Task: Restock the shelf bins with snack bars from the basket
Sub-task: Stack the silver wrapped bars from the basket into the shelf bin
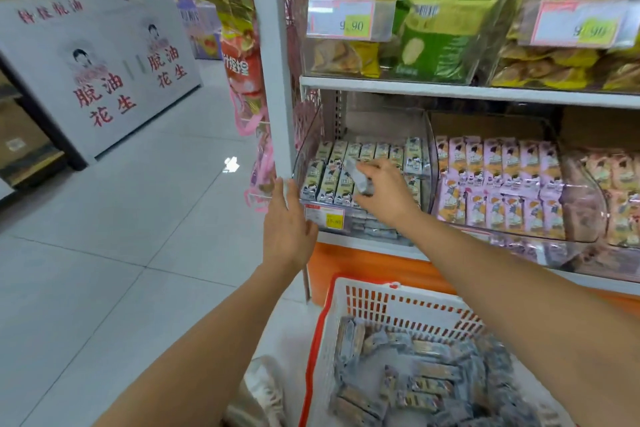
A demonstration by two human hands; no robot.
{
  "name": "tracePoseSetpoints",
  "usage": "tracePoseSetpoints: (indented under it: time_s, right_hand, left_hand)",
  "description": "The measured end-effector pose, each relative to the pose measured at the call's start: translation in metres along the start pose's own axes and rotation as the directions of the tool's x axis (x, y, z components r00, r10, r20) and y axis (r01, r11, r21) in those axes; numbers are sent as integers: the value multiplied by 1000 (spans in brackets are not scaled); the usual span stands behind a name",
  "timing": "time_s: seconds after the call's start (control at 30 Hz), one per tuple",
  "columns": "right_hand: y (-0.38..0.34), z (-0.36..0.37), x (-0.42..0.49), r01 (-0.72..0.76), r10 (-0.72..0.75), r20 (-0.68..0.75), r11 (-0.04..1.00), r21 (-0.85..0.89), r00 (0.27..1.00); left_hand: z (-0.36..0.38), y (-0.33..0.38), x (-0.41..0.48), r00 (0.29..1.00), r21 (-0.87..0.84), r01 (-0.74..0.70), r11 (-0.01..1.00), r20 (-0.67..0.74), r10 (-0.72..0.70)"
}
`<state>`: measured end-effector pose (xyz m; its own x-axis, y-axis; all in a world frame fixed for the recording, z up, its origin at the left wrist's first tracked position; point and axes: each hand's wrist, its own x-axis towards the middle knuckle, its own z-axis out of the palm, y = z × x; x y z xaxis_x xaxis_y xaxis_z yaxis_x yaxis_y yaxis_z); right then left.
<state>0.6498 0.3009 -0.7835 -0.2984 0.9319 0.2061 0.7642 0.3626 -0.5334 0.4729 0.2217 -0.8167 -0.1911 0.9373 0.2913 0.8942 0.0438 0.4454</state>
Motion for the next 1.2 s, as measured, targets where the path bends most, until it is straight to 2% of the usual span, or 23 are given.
tracePoseSetpoints:
  time_s: [0.1,0.2,0.27,0.37,0.47,0.57,0.77,1.0,1.2]
  right_hand:
    - [3,1,3,-6,-11,142,993,118,990]
    - [7,-4,5,-26,-4,132,973,228,991]
    - [8,-8,7,-90,62,109,959,268,992]
    - [7,-8,11,-171,162,55,952,252,985]
    - [5,-4,16,-244,231,100,958,152,968]
    - [0,5,22,-210,202,134,976,49,970]
    - [-16,20,47,-200,199,16,970,139,980]
    - [-21,31,72,-67,75,-42,984,168,996]
    - [-18,35,94,-63,57,49,992,111,997]
  left_hand:
    - [7,-3,5,1000,-15,6,1000,6,-6]
    - [11,-5,7,1000,-24,25,999,9,-25]
    - [11,-6,9,1000,-27,24,999,8,-24]
    - [11,-8,14,1000,-33,28,999,0,-28]
    - [11,-7,16,999,-40,25,999,-20,-26]
    - [12,-6,18,999,-47,32,998,-28,-33]
    - [11,-6,20,997,-29,45,999,-57,-47]
    - [17,-16,20,999,-2,-23,1000,-31,23]
    - [22,-18,21,998,-30,-32,999,-47,31]
